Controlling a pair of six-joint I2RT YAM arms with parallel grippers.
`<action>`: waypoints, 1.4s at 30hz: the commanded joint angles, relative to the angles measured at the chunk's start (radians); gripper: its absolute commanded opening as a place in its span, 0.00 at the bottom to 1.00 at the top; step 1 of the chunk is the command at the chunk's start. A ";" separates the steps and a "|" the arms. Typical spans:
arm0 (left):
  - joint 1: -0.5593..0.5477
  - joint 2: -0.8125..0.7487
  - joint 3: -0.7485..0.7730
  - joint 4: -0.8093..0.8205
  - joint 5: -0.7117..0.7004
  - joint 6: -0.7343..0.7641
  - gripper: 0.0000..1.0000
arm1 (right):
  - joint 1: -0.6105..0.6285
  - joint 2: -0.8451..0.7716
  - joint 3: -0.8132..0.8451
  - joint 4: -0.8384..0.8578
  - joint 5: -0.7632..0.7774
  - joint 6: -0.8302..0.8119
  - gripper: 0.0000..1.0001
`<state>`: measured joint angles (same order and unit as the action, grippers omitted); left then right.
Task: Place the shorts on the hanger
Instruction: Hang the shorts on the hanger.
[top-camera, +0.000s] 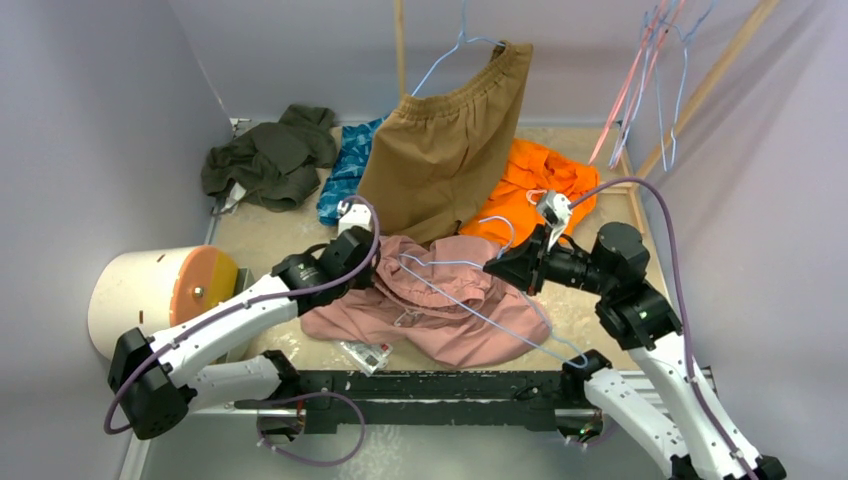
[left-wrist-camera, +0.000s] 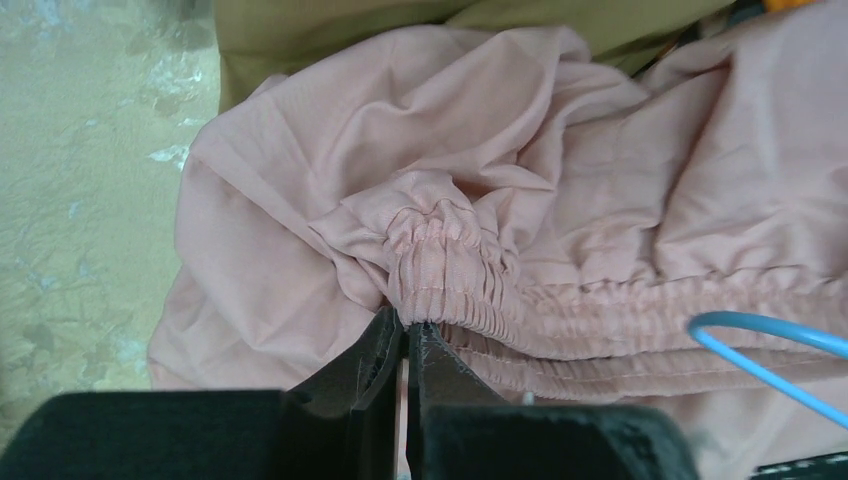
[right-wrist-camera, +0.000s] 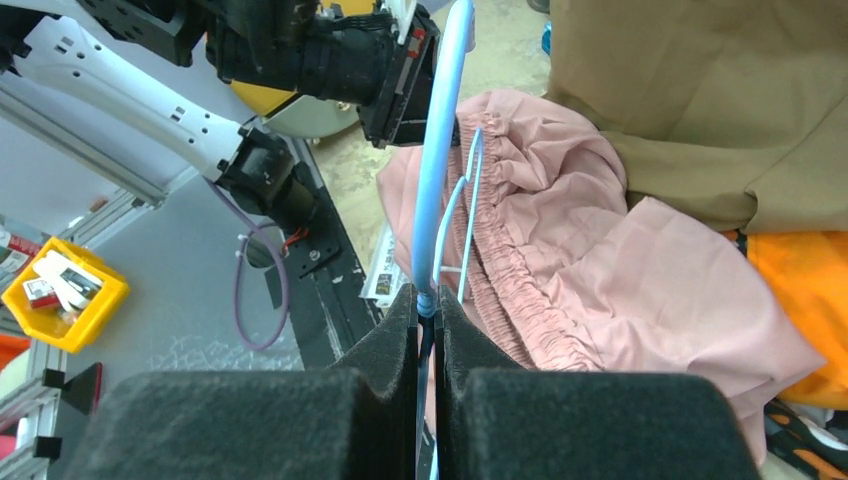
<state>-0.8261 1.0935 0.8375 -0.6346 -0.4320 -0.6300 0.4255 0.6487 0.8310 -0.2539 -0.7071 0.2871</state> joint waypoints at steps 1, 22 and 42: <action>-0.002 -0.019 0.099 -0.009 0.023 -0.066 0.00 | 0.022 0.044 0.086 -0.036 -0.016 -0.081 0.00; -0.002 -0.005 0.130 -0.039 0.034 -0.092 0.00 | 0.431 0.187 0.076 0.151 0.417 -0.039 0.00; 0.078 0.012 0.019 -0.051 0.019 -0.094 0.00 | 0.567 0.176 0.034 0.213 0.547 -0.039 0.00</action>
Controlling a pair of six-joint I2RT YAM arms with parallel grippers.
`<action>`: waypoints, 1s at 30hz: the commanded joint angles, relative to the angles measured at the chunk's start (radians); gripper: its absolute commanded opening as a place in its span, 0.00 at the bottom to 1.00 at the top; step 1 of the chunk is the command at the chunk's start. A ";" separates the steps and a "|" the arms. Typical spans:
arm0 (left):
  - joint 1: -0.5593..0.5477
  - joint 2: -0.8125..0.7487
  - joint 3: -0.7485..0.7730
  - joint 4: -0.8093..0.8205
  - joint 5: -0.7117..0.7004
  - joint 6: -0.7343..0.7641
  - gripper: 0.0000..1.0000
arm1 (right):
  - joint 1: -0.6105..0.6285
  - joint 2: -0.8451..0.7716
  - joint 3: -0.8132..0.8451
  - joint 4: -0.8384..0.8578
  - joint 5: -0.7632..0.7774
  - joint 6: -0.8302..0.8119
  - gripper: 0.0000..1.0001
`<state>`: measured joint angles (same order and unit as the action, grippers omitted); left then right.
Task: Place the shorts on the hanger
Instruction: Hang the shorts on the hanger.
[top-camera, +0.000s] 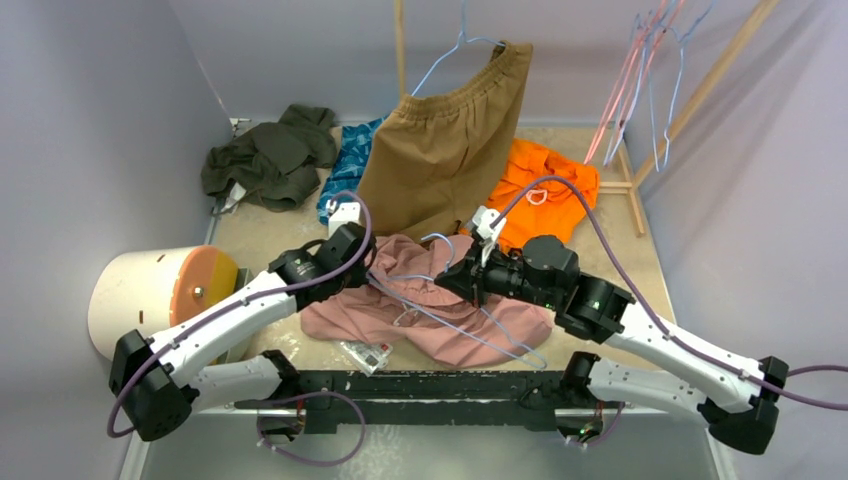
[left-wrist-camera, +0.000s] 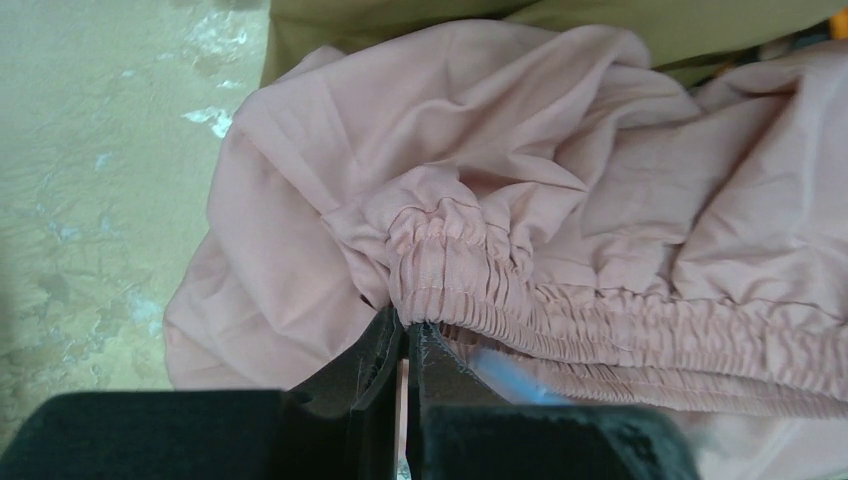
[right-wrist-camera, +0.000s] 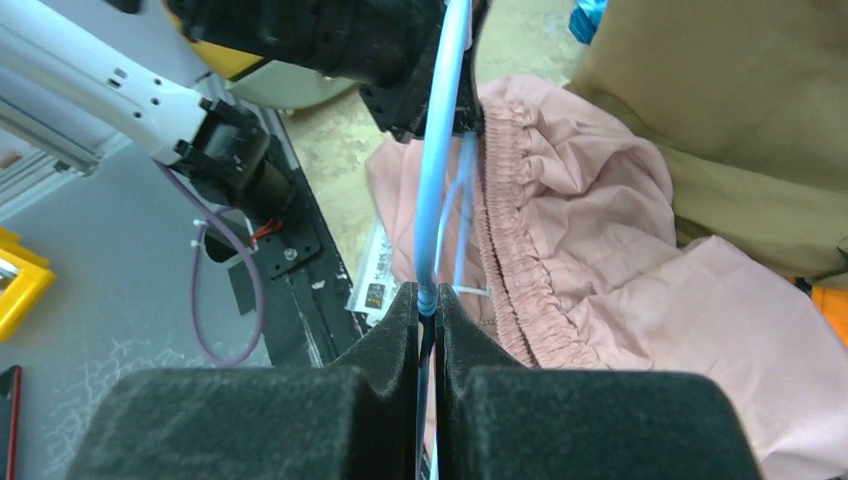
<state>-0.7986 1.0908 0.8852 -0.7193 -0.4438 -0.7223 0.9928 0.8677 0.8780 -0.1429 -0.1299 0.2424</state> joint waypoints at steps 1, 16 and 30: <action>0.061 0.021 -0.031 0.043 0.048 -0.003 0.00 | 0.000 -0.046 -0.018 0.102 -0.030 0.010 0.00; 0.070 0.032 -0.009 0.052 0.100 -0.014 0.00 | 0.000 -0.017 -0.077 0.167 0.023 0.032 0.00; 0.070 0.008 0.023 0.017 0.150 -0.014 0.00 | 0.016 0.014 -0.059 0.047 0.285 -0.038 0.00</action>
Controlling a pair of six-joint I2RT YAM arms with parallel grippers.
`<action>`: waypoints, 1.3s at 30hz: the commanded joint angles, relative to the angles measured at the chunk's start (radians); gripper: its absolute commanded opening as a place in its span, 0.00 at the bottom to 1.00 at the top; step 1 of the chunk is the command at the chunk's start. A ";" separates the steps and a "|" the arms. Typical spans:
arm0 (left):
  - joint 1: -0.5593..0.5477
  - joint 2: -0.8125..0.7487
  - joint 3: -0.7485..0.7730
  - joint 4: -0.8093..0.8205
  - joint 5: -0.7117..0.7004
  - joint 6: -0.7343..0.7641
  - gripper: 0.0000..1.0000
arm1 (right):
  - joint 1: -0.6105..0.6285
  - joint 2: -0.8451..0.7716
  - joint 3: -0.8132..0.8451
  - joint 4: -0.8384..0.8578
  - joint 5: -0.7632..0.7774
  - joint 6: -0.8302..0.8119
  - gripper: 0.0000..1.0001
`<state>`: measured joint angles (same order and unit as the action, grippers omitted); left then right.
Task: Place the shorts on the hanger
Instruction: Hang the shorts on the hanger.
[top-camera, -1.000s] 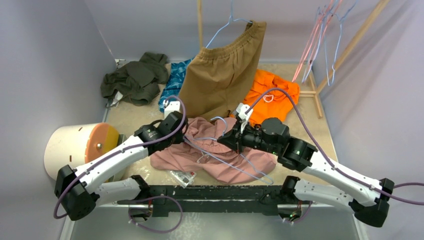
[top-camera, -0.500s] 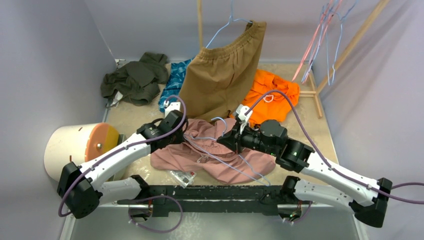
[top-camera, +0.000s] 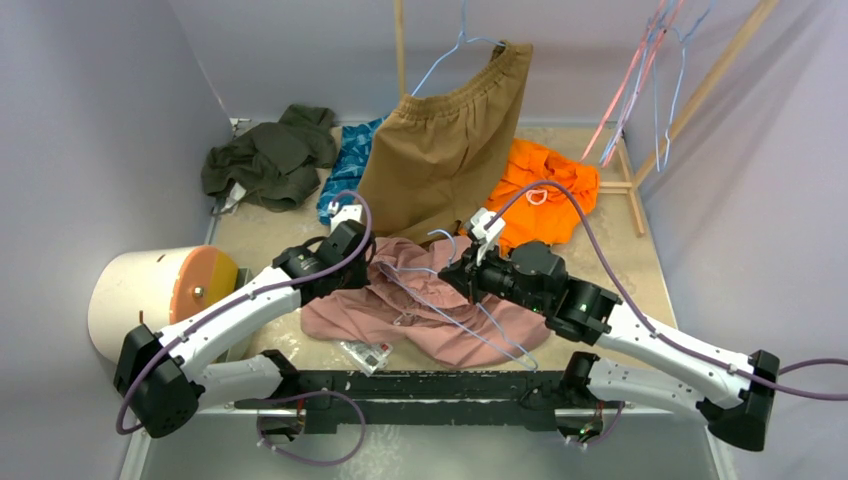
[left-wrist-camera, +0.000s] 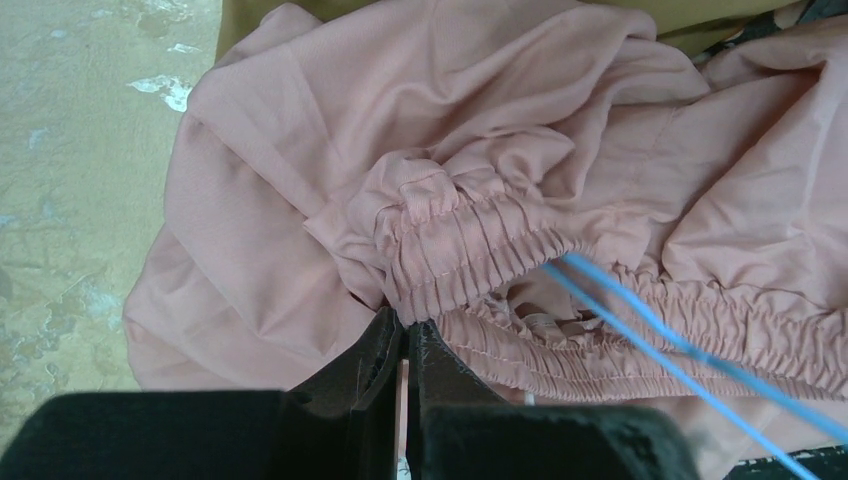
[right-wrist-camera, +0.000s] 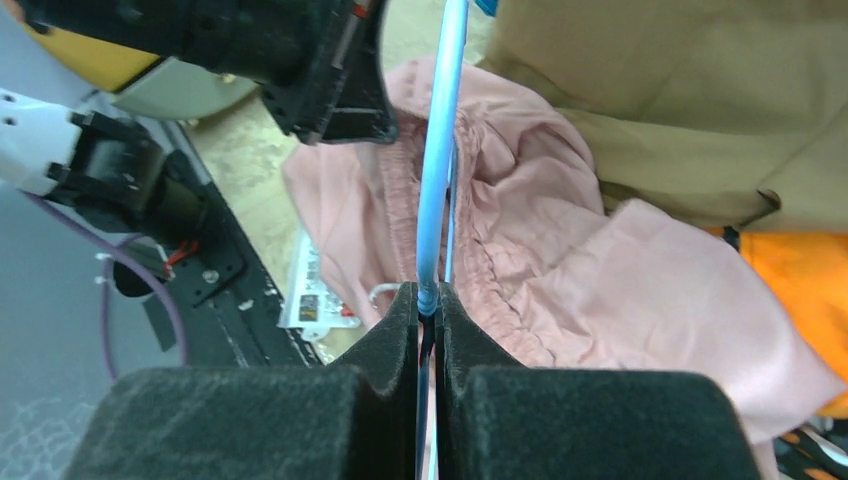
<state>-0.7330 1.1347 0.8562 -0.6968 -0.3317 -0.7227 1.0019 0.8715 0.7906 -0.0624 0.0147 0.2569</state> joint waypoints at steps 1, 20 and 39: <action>0.005 -0.045 0.058 -0.012 0.047 -0.016 0.00 | 0.008 0.014 0.030 -0.040 0.146 -0.058 0.00; 0.004 -0.114 0.096 0.021 0.187 -0.074 0.00 | 0.046 0.120 -0.085 0.376 -0.004 -0.026 0.00; 0.005 -0.198 0.092 0.054 0.239 -0.128 0.00 | 0.155 0.385 -0.235 1.109 0.253 -0.132 0.00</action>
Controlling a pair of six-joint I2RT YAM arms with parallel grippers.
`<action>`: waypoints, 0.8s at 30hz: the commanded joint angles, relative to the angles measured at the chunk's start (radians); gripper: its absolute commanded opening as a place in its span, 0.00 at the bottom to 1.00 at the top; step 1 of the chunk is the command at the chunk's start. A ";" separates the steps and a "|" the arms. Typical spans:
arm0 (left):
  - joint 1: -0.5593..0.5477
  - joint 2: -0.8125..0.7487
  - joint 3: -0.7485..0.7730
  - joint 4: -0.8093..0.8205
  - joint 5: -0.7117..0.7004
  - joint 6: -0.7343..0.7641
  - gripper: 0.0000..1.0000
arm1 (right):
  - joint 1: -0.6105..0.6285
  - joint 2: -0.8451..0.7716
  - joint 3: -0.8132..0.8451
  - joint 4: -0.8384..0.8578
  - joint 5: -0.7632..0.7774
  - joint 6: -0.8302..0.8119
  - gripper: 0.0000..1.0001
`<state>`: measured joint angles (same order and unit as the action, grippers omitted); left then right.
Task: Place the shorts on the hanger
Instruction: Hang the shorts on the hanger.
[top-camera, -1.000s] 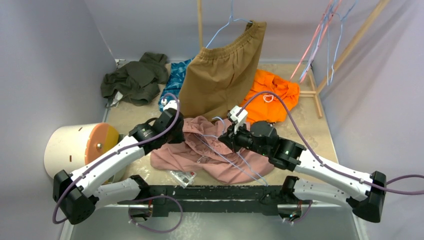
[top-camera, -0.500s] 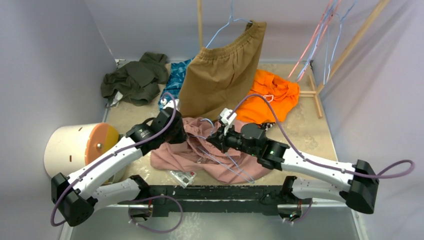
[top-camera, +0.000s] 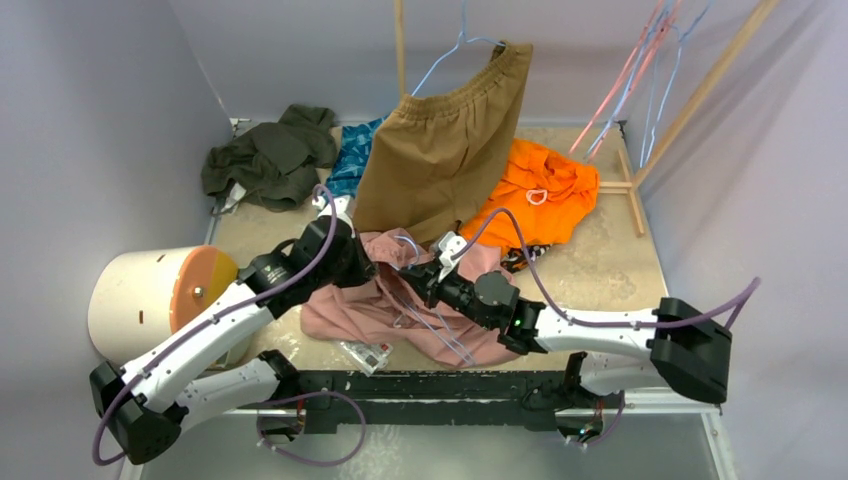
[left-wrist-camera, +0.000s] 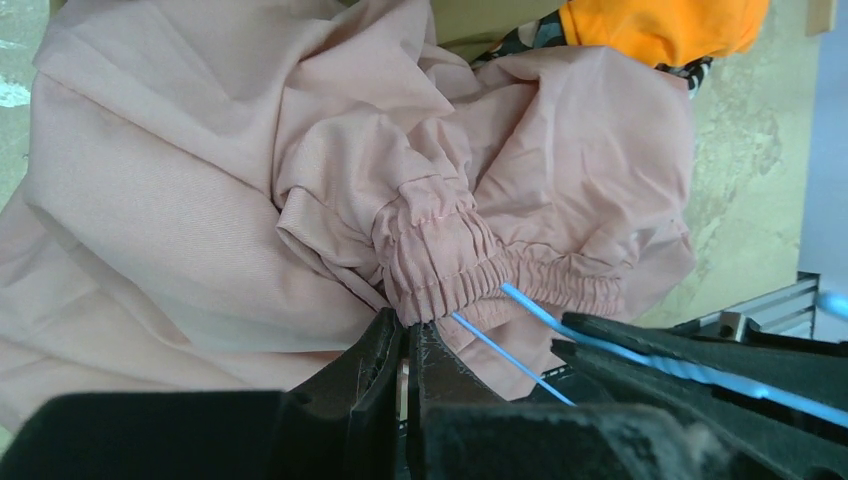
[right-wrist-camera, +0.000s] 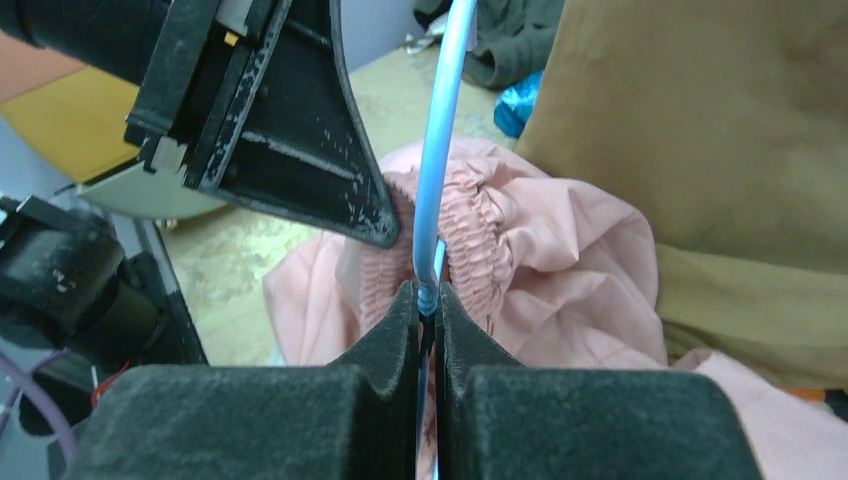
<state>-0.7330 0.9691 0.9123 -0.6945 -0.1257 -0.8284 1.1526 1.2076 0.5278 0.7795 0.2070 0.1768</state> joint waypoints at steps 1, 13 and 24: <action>0.005 -0.035 0.041 0.049 0.036 -0.024 0.00 | 0.004 0.060 0.041 0.265 0.068 -0.057 0.00; 0.006 -0.076 0.398 -0.043 0.084 -0.011 0.00 | 0.004 -0.164 0.242 -0.063 -0.124 -0.190 0.00; 0.005 -0.026 0.471 0.028 0.245 -0.004 0.00 | 0.004 -0.072 0.291 -0.034 -0.178 -0.198 0.00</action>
<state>-0.7330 0.9028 1.3190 -0.7479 0.0235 -0.8375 1.1519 1.1011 0.7555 0.7242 0.0799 0.0051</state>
